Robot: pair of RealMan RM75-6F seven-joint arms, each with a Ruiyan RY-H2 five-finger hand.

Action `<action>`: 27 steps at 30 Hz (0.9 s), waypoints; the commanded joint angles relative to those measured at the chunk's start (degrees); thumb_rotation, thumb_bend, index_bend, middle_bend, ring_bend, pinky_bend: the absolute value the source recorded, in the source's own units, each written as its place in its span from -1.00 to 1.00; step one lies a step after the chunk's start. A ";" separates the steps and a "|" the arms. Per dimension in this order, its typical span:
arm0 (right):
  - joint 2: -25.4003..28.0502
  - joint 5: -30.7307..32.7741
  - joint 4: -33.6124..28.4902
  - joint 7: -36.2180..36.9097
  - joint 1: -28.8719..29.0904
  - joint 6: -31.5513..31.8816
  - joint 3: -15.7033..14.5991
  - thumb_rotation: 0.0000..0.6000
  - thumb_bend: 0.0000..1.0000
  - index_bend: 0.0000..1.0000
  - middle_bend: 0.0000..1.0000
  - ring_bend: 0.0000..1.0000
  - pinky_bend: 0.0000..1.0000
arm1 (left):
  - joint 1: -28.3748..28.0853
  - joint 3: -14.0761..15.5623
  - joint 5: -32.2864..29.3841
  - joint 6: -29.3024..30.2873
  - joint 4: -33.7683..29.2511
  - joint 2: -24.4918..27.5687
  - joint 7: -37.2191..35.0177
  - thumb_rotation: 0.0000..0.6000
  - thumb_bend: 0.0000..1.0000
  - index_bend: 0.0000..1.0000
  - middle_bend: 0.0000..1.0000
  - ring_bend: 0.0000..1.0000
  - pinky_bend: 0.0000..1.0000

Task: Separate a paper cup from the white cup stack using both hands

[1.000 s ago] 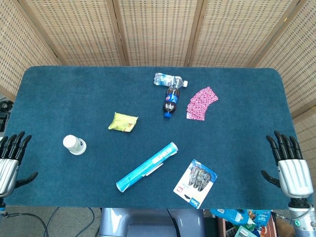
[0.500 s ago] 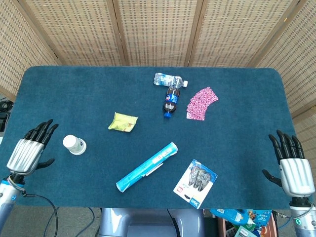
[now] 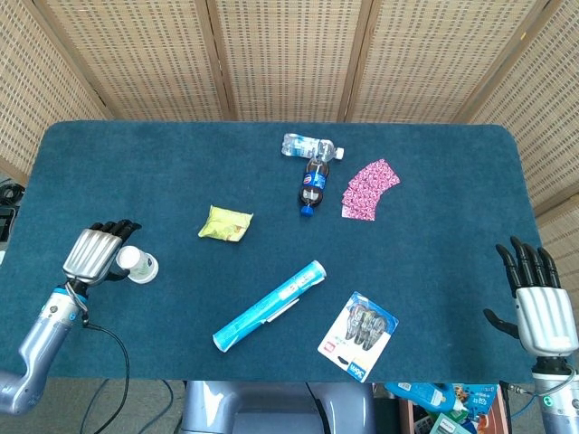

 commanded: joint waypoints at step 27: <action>0.14 0.23 0.02 0.76 0.10 -0.40 -0.17 1.00 -1.00 -1.00 -1.00 -1.00 -1.00 | -0.80 0.24 -0.37 2.37 3.01 -1.34 -15.09 1.00 -0.74 0.06 0.05 0.07 0.07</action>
